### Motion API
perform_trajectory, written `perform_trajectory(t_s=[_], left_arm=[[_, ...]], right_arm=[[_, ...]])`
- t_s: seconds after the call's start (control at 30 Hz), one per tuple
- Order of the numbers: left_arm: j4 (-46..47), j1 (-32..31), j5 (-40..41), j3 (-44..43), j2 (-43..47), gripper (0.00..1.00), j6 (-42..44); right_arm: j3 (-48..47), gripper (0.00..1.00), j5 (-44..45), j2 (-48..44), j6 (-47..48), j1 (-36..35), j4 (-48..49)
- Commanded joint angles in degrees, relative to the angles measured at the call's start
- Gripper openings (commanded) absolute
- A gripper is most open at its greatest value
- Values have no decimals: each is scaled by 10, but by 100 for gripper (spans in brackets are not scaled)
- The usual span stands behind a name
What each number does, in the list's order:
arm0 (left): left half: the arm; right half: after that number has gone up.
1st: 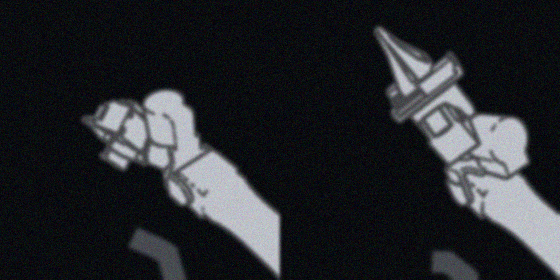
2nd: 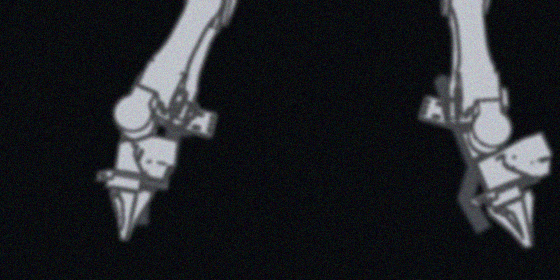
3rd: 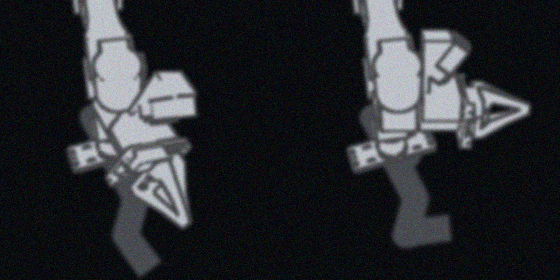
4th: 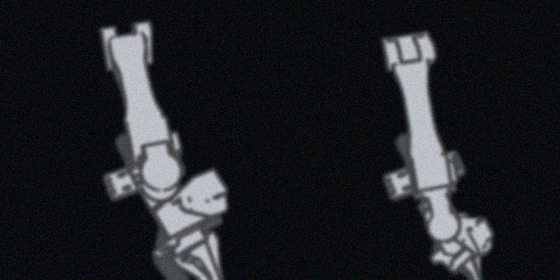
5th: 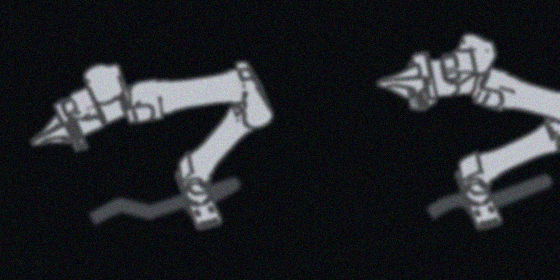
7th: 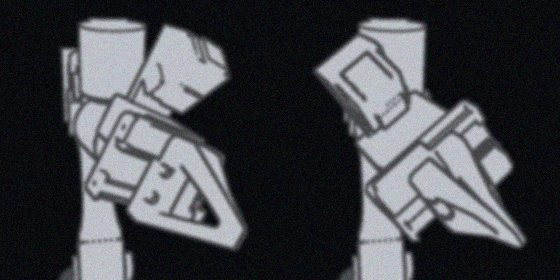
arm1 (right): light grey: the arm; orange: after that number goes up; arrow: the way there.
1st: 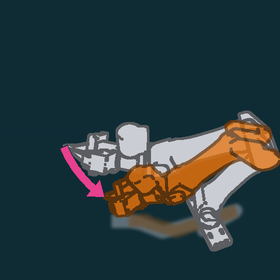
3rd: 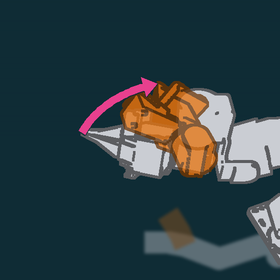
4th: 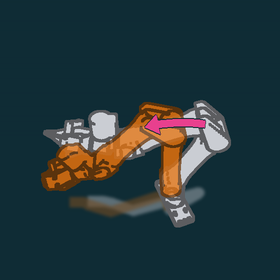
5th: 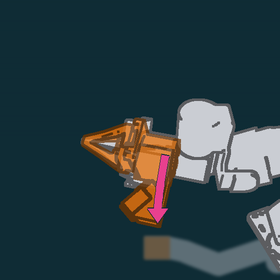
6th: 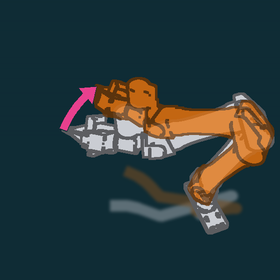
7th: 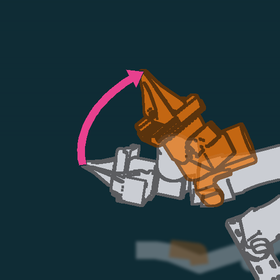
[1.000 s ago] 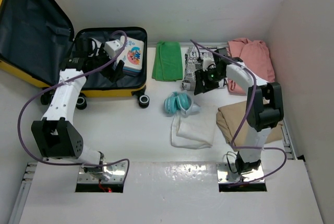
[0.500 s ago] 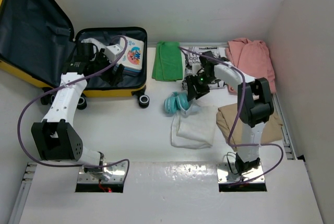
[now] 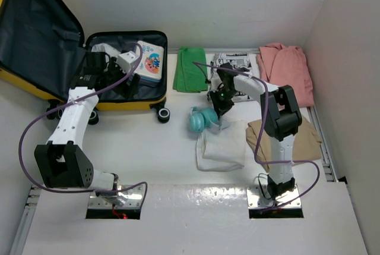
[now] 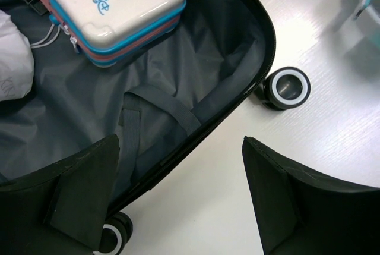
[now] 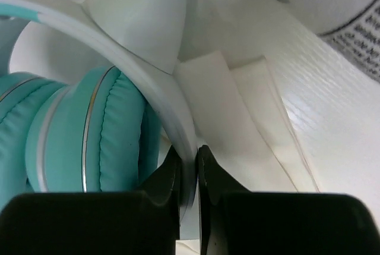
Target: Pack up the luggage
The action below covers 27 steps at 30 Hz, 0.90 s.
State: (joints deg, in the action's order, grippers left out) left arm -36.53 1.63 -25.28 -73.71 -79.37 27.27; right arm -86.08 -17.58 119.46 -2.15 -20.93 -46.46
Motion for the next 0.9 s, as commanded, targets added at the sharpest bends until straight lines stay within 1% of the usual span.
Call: perform_trajectory(t_s=[0.0, 0.03, 0.07, 0.1, 0.17, 0.2, 0.23, 0.27, 0.3, 0.33, 0.37, 0.4, 0.43, 0.47, 0.5, 0.53, 0.57, 0.6, 0.63, 0.67, 0.7, 0.73, 0.77, 0.83, 0.87], left_arm=[[38, 14, 8, -4, 25, 86, -49], [46, 29, 8, -11, 30, 86, -64], [65, 47, 1, -20, 30, 86, -100], [75, 47, 1, -25, 30, 86, -120], [95, 79, -14, -42, 35, 86, -164], [115, 90, -20, -48, 35, 86, -208], [124, 111, -20, -59, 35, 86, -231], [146, 122, -20, -59, 35, 86, -253], [157, 136, -20, -66, 30, 86, -276], [167, 161, -1, -66, 30, 86, -322], [175, 174, 9, -72, 30, 86, -345], [180, 187, 18, -78, 25, 86, -366], [187, 201, 23, -78, 25, 86, -395], [187, 222, 29, -83, 18, 87, -407], [187, 230, 29, -88, 18, 87, -415], [187, 235, 29, -88, 18, 87, -420], [187, 235, 39, -88, 18, 87, -429], [187, 235, 53, -88, 18, 87, -437], [187, 235, 71, -88, 24, 87, -443], [187, 228, 91, -83, 24, 87, -443], [187, 223, 96, -78, 39, 87, -443], [187, 223, 102, -68, 44, 87, -436], [187, 215, 116, -68, 50, 87, -427], [187, 210, 122, -50, 66, 87, -427], [187, 210, 122, -43, 66, 87, -421]], right_arm=[[-47, 0, -67, -55, -7, -8, 17], [-52, 0, -77, -63, -8, -8, 31], [-84, 0, -101, -84, -14, -10, 42], [-96, 0, -106, -90, -15, -10, 42], [-132, 0, -118, -97, -41, -11, 62], [-152, 0, -128, -96, -48, -11, 85], [-164, 0, -130, -92, -75, -14, 105], [-191, 0, -134, -75, -83, -17, 128], [-204, 0, -134, -70, -91, -24, 137], [-240, 0, -121, -62, -109, -31, 149], [-252, 0, -117, -40, -110, -50, 185], [-261, 0, -104, -31, -116, -56, 199], [-294, 0, -83, -20, -120, -66, 213], [-307, 0, -74, 4, -125, -87, 249], [-322, 0, -42, 33, -130, -94, 257], [-365, 0, -31, 60, -139, -101, 288], [-372, 0, -19, 71, -150, -124, 302], [-378, 0, 12, 79, -152, -132, 339], [-373, 0, 39, 102, -153, -145, 358], [-371, 0, 51, 111, -166, -152, 397], [-371, 0, 80, 118, -171, -164, 437], [-373, 0, 96, 138, -179, -176, 453], [-363, 0, 110, 143, -201, -179, 527], [-357, 0, 127, 167, -238, -188, 568], [-358, 0, 137, 172, -252, -191, 606]])
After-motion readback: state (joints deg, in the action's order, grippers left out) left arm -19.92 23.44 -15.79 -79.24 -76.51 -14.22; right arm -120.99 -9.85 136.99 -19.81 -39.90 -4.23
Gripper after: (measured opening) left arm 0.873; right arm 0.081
